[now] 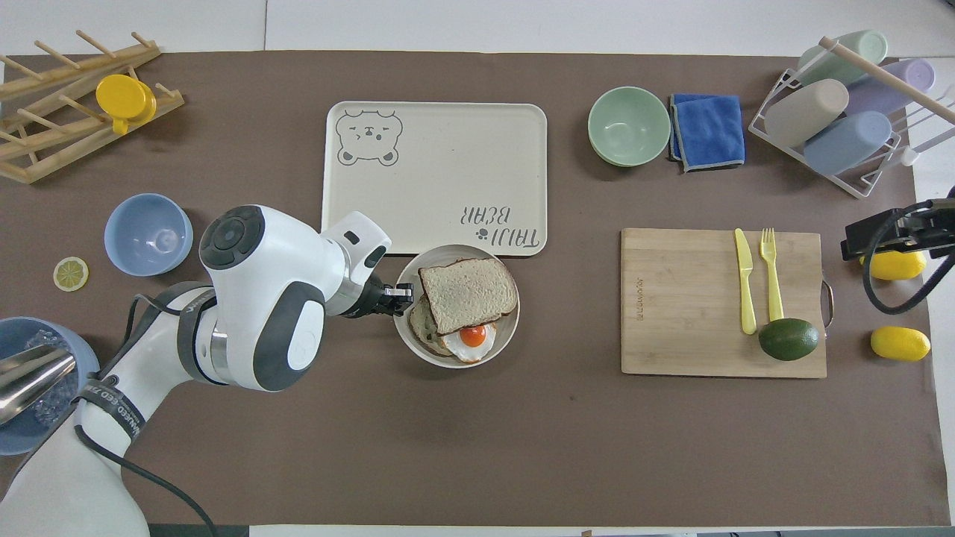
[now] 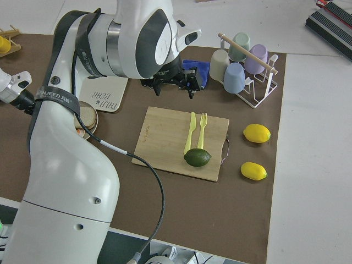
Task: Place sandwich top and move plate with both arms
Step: 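Slide the plate with the left gripper onto the bear tray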
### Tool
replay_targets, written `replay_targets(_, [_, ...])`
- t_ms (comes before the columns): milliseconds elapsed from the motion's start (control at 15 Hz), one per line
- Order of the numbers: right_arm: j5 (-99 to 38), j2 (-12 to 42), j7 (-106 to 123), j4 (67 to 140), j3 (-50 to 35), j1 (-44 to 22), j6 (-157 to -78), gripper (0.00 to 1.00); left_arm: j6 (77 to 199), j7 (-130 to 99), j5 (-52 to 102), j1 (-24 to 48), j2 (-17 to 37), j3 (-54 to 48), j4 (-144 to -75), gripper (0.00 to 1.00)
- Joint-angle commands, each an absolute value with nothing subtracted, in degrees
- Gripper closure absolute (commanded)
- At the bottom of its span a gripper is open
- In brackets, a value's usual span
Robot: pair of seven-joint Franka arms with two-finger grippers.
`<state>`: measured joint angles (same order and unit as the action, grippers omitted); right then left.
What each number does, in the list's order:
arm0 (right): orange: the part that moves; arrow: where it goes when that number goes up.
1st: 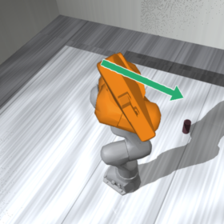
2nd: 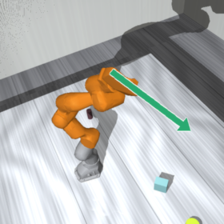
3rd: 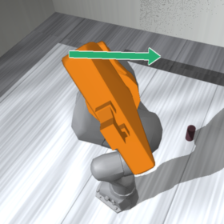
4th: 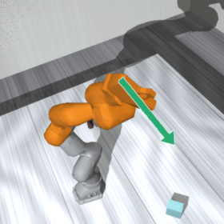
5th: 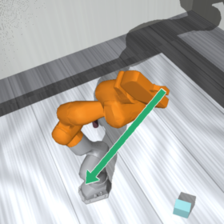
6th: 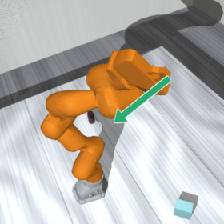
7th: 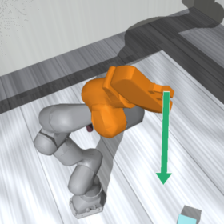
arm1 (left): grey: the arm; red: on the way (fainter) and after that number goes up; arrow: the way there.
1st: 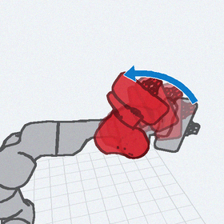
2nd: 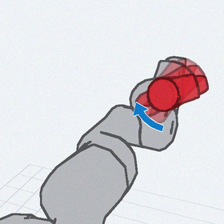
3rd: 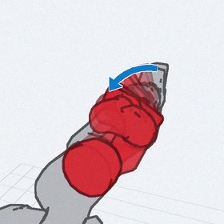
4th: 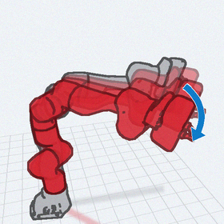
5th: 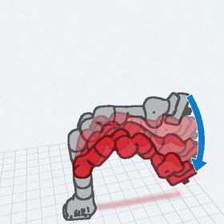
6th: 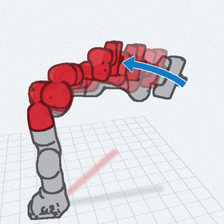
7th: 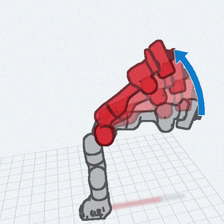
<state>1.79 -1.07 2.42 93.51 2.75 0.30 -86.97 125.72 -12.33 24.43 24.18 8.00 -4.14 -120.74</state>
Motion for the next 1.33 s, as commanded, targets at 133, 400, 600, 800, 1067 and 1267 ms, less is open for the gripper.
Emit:
replay_targets(133, [0.6,-1.6,1.4,93.9,2.3,0.6,-87.6,0.00,121.6,-11.0,28.4,21.6,7.8,-4.1,-115.9,1.00])
replay_targets(400, [0.8,-1.6,1.7,93.9,2.3,0.6,-88.0,0.00,118.6,-11.2,28.4,18.5,12.3,-3.9,-105.6,1.00])
replay_targets(600, [0.8,-1.6,1.7,93.9,2.2,0.6,-88.0,0.00,116.4,-11.5,28.7,16.3,18.3,-3.9,-95.8,1.00])
replay_targets(800, [0.7,-1.6,1.6,93.9,2.2,0.6,-88.1,0.00,115.1,-12.6,29.6,16.8,25.8,-3.7,-87.3,1.00])
replay_targets(1067, [0.7,-1.6,1.6,93.9,2.2,0.6,-88.1,0.00,121.1,-12.7,28.7,17.1,31.5,-3.6,-86.0,1.00])
replay_targets(1267, [0.7,-1.6,1.4,93.9,2.2,0.6,-88.1,0.00,124.6,-12.3,27.3,16.8,32.3,-3.7,-86.3,1.00])
